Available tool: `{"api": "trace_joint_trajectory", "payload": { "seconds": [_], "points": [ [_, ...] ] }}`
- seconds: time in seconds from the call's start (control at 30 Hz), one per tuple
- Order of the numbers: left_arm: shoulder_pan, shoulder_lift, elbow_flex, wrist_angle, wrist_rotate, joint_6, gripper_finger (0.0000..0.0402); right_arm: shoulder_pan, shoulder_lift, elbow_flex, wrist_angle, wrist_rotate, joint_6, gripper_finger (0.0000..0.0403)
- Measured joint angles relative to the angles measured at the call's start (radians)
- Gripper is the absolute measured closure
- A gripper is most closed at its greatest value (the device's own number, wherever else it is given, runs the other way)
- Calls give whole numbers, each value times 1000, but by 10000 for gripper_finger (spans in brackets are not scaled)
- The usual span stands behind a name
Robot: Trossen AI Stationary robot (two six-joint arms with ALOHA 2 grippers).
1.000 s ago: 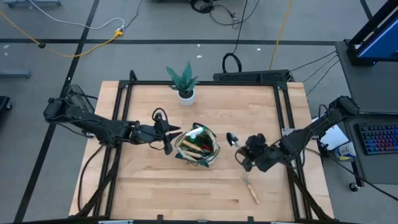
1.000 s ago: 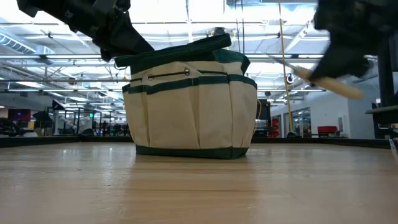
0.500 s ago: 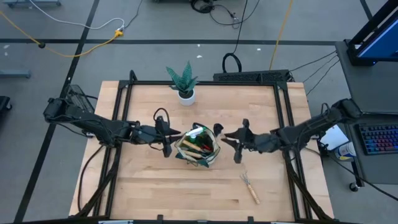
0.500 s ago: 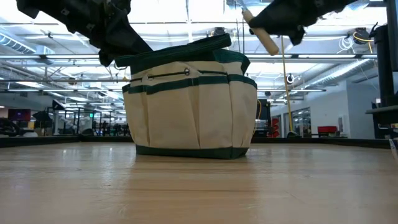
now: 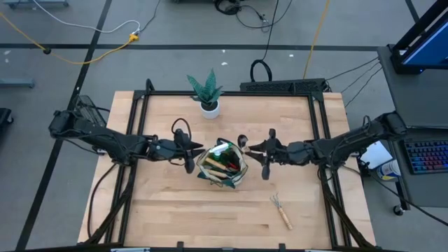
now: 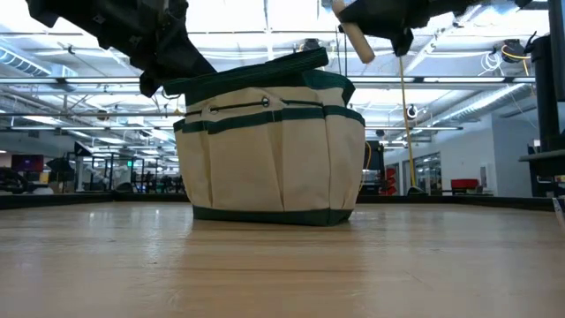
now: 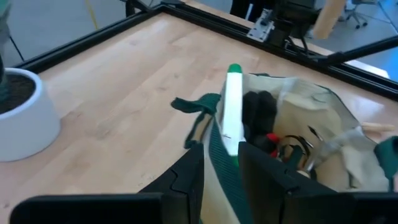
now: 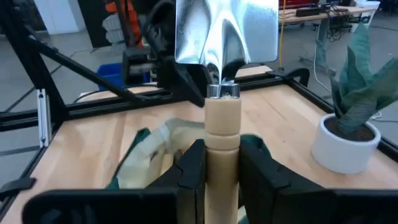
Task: Pick & Place Garden tools in Gardening bag
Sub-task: Put the brown trowel into the gardening bag
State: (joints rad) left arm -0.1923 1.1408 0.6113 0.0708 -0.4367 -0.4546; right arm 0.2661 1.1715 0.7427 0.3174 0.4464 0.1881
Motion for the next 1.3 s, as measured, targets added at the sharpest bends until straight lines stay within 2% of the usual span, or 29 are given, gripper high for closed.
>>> {"api": "trace_joint_trajectory", "payload": {
  "seconds": [0.3, 0.43, 0.57, 0.77, 0.97, 1.3],
  "points": [
    [16, 0, 2, -1, 27, 34, 300, -10, 99, 164, -50, -56, -107, 343],
    [16, 0, 21, 1, 81, 49, 300, -30, 150, 224, -123, -56, -89, 343],
    [17, 0, 28, -1, 107, 81, 300, -45, 222, 267, -81, -55, -22, 343],
    [17, 0, 28, -39, 72, 53, 300, -44, 377, 332, -72, -58, -42, 343],
    [17, 0, 28, -110, 70, 0, 300, -44, 452, 337, -170, -57, 60, 343],
    [17, 0, 28, -124, 67, 0, 300, -47, 513, 338, -282, -59, 100, 343]
  ]
}}
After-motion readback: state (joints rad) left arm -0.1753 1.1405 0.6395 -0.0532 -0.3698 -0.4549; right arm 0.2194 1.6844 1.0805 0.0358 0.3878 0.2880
